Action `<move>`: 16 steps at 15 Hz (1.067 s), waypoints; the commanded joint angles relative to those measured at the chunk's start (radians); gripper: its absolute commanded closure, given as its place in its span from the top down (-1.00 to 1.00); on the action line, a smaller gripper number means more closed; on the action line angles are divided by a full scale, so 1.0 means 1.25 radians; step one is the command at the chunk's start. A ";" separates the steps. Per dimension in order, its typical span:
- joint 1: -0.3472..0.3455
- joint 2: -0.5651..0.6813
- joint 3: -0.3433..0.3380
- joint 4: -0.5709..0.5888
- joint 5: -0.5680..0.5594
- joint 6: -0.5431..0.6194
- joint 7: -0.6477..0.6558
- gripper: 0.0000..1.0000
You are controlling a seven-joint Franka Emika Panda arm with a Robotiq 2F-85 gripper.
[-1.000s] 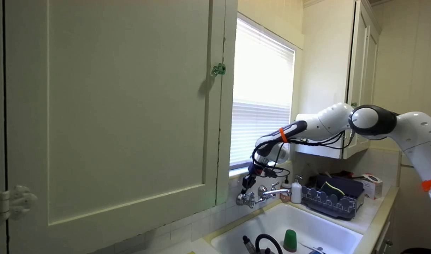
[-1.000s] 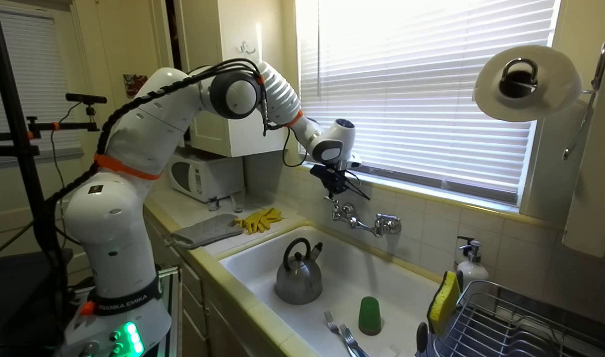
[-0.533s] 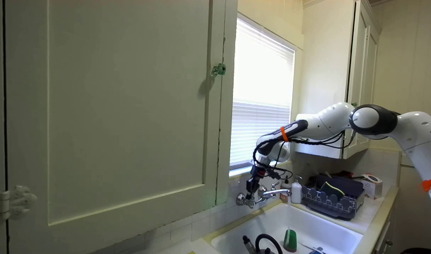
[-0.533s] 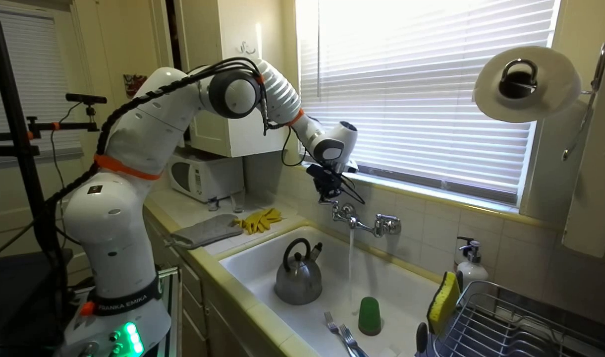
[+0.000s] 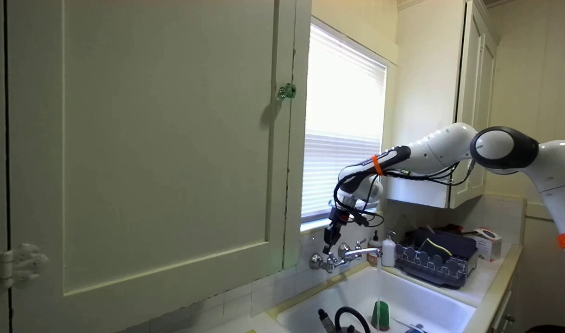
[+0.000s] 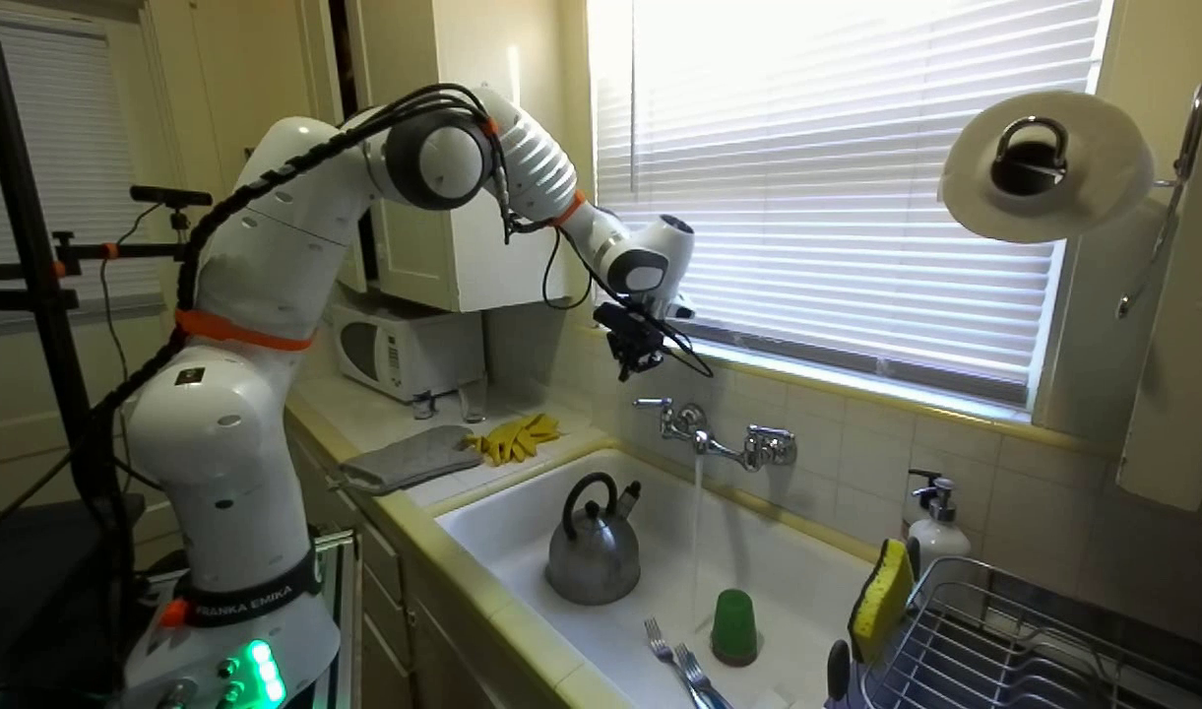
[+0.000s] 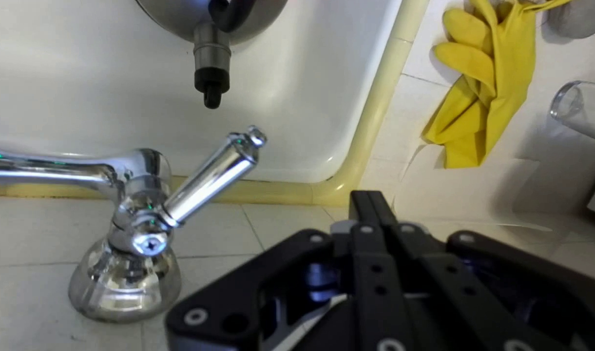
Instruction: Turn the tap faucet to the right, then open the tap with the left handle
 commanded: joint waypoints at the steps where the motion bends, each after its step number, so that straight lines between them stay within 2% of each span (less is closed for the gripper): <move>1: 0.023 -0.124 -0.032 -0.059 -0.033 -0.104 0.073 -1.00; 2: 0.024 -0.157 -0.041 -0.069 -0.037 -0.160 0.102 -1.00; 3: 0.024 -0.186 -0.049 -0.076 -0.040 -0.215 0.122 -0.48; 4: 0.022 -0.219 -0.057 -0.082 -0.035 -0.274 0.143 -0.46; 6: 0.027 -0.284 -0.083 -0.090 -0.062 -0.387 0.203 -0.20; 10: 0.030 -0.383 -0.124 -0.067 -0.171 -0.583 0.292 0.41; 14: 0.031 -0.445 -0.137 -0.039 -0.307 -0.714 0.349 0.97; 16: 0.025 -0.466 -0.142 -0.028 -0.354 -0.773 0.392 1.00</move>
